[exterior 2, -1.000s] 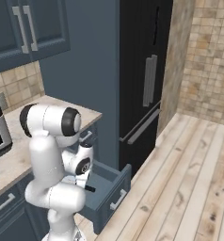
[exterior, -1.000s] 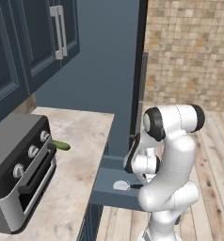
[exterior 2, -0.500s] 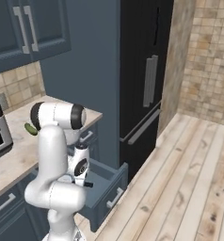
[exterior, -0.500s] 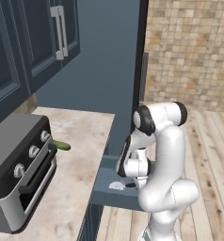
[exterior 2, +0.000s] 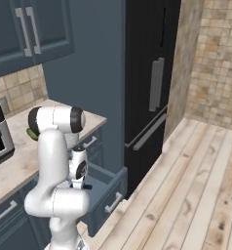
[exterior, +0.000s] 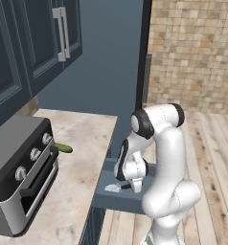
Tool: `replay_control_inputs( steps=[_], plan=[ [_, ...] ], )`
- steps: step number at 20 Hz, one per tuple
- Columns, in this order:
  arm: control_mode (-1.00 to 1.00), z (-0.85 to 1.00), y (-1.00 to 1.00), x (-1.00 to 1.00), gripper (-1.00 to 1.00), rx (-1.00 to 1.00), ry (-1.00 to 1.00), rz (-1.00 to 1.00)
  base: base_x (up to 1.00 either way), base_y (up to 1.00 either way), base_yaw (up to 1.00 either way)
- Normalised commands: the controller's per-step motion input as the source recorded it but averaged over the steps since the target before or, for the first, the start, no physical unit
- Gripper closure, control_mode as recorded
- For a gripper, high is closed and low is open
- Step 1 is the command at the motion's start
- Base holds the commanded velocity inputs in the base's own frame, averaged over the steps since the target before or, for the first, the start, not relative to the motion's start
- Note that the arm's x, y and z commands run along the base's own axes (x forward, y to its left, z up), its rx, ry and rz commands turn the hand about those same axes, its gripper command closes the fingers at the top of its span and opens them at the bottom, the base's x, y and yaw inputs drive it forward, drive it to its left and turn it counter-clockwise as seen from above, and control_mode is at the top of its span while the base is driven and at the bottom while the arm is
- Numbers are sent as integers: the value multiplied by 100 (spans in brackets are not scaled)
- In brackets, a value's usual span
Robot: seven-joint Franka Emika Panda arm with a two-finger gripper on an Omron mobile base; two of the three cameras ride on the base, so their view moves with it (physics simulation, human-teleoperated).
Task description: Pick the pizza cutter from the drawer and place it on the counter.
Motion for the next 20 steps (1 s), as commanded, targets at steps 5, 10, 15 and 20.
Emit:
replay_control_inputs(
  steps=[5,10,15,20],
  plan=[
    [-100,-46,-79,-51,100,3,3,-6,0,0,0],
    [-100,23,-86,-73,100,20,0,-8,0,0,0],
    [-100,100,-42,-50,100,33,0,-11,0,0,0],
    [-100,100,-3,-25,100,19,5,-8,0,0,0]
  ],
)
